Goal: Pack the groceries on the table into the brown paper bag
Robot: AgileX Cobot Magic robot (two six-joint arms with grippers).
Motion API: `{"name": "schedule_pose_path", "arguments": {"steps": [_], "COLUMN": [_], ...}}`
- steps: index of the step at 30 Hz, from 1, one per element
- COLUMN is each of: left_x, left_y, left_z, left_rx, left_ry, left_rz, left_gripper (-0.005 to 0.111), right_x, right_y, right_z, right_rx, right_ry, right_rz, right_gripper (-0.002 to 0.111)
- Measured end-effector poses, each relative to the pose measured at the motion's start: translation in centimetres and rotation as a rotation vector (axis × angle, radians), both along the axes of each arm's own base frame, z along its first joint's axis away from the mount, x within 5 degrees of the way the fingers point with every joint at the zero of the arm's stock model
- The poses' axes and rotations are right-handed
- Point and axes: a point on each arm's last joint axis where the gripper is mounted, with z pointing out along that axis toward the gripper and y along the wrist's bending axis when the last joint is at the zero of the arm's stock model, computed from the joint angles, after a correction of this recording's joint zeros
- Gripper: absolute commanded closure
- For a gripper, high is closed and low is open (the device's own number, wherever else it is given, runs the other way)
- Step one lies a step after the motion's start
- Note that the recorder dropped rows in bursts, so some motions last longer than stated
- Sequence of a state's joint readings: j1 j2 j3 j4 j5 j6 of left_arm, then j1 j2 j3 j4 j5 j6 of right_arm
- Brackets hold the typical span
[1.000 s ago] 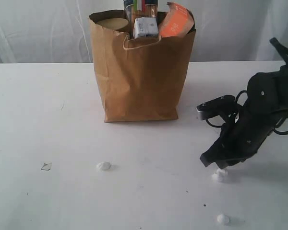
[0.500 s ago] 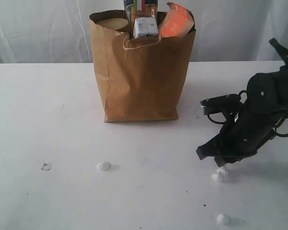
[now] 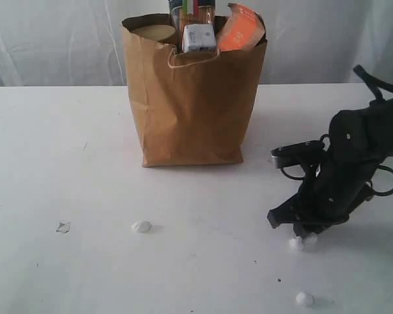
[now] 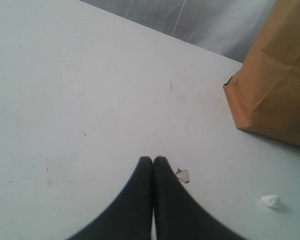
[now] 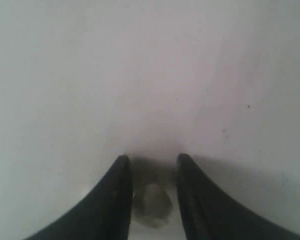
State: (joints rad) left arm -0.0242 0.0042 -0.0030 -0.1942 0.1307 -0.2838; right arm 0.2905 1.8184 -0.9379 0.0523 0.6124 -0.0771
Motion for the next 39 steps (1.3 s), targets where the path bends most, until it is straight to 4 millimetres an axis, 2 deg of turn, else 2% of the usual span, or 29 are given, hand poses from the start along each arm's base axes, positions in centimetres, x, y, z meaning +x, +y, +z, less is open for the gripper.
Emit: {"name": "schedule_pose_path", "arguments": {"steps": [2,4,5,6,9,14,15,16,17,20,23,26,28,31,39], "left_x": [0.0,0.0,0.0,0.0,0.0,0.0,0.0,0.0,0.0,0.0,0.0,0.0,0.0,0.0,0.0], "left_y": [0.0,0.0,0.0,0.0,0.0,0.0,0.0,0.0,0.0,0.0,0.0,0.0,0.0,0.0,0.0], "left_z": [0.0,0.0,0.0,0.0,0.0,0.0,0.0,0.0,0.0,0.0,0.0,0.0,0.0,0.0,0.0], "left_rx": [0.000,0.000,0.000,0.000,0.000,0.000,0.000,0.000,0.000,0.000,0.000,0.000,0.000,0.000,0.000], "left_ry": [0.000,0.000,0.000,0.000,0.000,0.000,0.000,0.000,0.000,0.000,0.000,0.000,0.000,0.000,0.000], "left_rz": [0.000,0.000,0.000,0.000,0.000,0.000,0.000,0.000,0.000,0.000,0.000,0.000,0.000,0.000,0.000], "left_gripper": [0.107,0.107,0.107,0.107,0.107,0.107,0.107,0.107,0.107,0.107,0.107,0.107,0.107,0.107,0.107], "right_x": [-0.1,-0.2,-0.3,-0.5,-0.7,-0.4,-0.5,-0.6,-0.8,-0.7,-0.3,0.8,1.8,3.3,7.2], "right_y": [0.0,-0.1,-0.1,-0.1,-0.2,0.0,0.2,0.4,1.1,2.5,4.1,5.4,5.7,5.9,6.6], "right_z": [0.0,0.0,0.0,0.3,2.1,10.6,13.1,14.5,17.0,19.9,22.0,23.4,23.5,23.0,21.8], "right_rx": [-0.004,-0.007,-0.008,-0.010,0.001,0.077,0.132,0.176,0.292,0.510,0.773,1.015,1.062,1.026,0.905], "right_ry": [0.014,0.029,0.031,0.042,0.008,-0.216,-0.286,-0.322,-0.388,-0.459,-0.515,-0.592,-0.693,-0.802,-0.918], "right_rz": [0.001,0.001,0.001,0.002,0.003,0.011,-0.001,-0.015,-0.046,-0.053,-0.056,-0.050,0.002,0.059,0.126], "right_gripper": [0.079,0.091,0.103,0.107,0.108,0.108,0.108,0.108,0.108,0.108,0.108,0.108,0.108,0.108,0.108]}}
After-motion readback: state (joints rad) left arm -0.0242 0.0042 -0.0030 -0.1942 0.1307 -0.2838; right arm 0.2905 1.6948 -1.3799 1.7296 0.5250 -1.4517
